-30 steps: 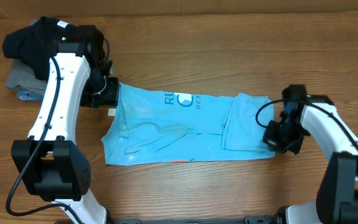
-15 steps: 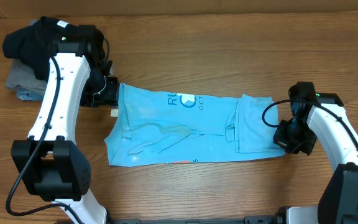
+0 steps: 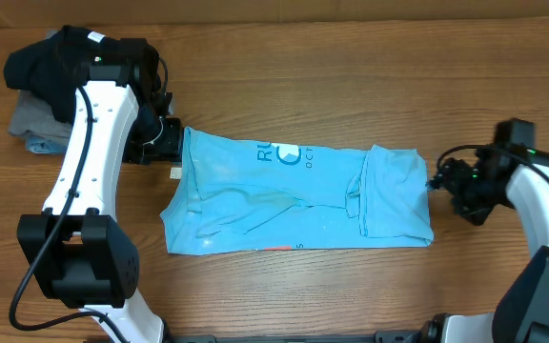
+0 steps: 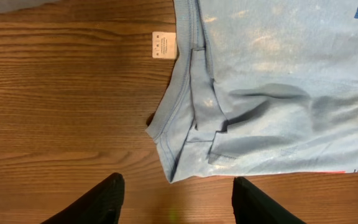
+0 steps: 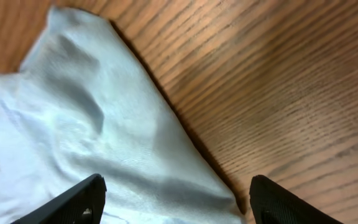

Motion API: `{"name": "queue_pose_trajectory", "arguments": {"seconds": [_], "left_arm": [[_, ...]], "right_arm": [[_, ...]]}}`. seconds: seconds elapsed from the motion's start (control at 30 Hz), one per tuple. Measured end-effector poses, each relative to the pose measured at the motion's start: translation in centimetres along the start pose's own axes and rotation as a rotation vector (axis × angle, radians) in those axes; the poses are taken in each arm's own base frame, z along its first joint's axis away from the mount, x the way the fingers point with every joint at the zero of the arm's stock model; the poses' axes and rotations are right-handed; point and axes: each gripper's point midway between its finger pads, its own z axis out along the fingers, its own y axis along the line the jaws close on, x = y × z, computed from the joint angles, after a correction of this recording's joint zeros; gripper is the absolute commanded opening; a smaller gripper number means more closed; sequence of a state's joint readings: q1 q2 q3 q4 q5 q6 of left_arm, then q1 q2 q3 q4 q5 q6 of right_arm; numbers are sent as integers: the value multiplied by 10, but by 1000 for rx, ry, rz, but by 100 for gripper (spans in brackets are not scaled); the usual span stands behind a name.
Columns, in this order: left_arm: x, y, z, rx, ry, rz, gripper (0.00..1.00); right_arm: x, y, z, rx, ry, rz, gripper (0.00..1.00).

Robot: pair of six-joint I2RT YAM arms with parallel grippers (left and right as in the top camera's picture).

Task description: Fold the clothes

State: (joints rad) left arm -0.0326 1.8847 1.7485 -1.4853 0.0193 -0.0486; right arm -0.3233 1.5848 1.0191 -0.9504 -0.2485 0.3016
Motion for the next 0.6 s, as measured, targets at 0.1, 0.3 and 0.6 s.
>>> {"name": "queue_pose_trajectory", "arguments": {"seconds": [0.1, 0.3, 0.6], "left_arm": [[2, 0, 0, 0, 10, 0, 58], [4, -1, -9, 8, -8, 0, 63], [10, -3, -84, 24, -266, 5, 73]], "right_arm": [[0, 2, 2, -34, 19, -20, 73], [9, -4, 32, -31, 132, -42, 71], [15, 10, 54, -148, 218, -122, 53]]}}
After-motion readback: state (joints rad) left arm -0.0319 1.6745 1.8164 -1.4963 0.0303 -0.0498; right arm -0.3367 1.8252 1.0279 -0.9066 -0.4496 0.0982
